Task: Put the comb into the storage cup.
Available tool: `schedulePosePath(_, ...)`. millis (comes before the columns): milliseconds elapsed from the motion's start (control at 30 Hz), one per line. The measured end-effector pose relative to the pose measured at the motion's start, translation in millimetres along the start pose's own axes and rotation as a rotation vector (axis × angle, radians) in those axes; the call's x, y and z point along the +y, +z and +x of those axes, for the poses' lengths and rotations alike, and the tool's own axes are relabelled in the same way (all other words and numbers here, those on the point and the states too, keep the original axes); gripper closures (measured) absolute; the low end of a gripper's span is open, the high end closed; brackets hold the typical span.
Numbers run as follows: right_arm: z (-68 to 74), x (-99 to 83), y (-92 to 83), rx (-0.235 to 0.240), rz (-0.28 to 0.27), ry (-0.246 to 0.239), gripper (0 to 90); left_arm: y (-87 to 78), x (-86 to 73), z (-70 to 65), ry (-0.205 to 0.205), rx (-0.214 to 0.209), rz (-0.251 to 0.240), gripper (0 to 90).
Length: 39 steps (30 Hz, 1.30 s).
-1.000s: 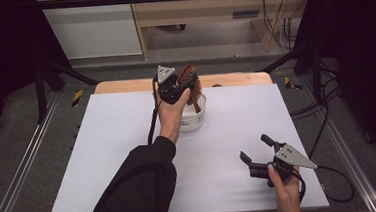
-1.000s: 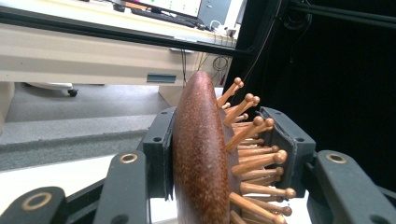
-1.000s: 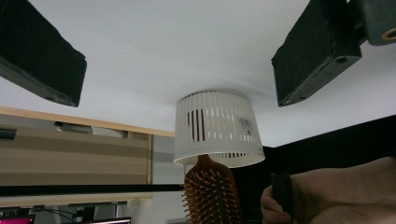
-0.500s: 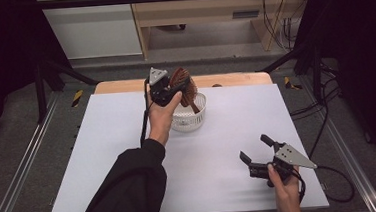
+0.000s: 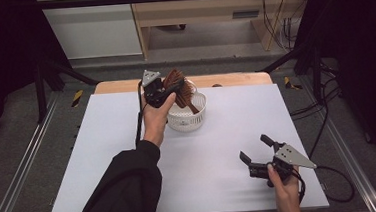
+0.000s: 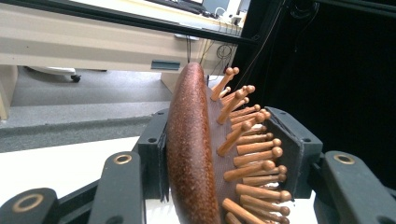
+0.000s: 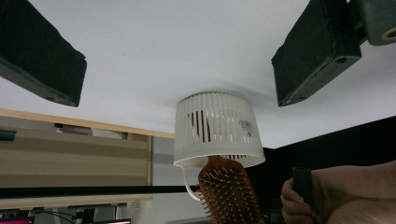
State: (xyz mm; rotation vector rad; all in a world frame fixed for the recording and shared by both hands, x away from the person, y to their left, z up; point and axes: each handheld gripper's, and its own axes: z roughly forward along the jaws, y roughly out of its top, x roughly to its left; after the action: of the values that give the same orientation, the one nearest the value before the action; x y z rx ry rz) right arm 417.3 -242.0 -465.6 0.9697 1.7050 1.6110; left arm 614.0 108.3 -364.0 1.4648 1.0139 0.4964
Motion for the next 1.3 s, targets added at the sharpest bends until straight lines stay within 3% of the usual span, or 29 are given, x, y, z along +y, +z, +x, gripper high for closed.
schedulePosePath(1300, 0.3, -1.1, 1.0, 0.000, 0.004, 0.004, 3.0, -4.7, -4.5, 15.2, -0.056, -0.001, 0.000, 45.6)
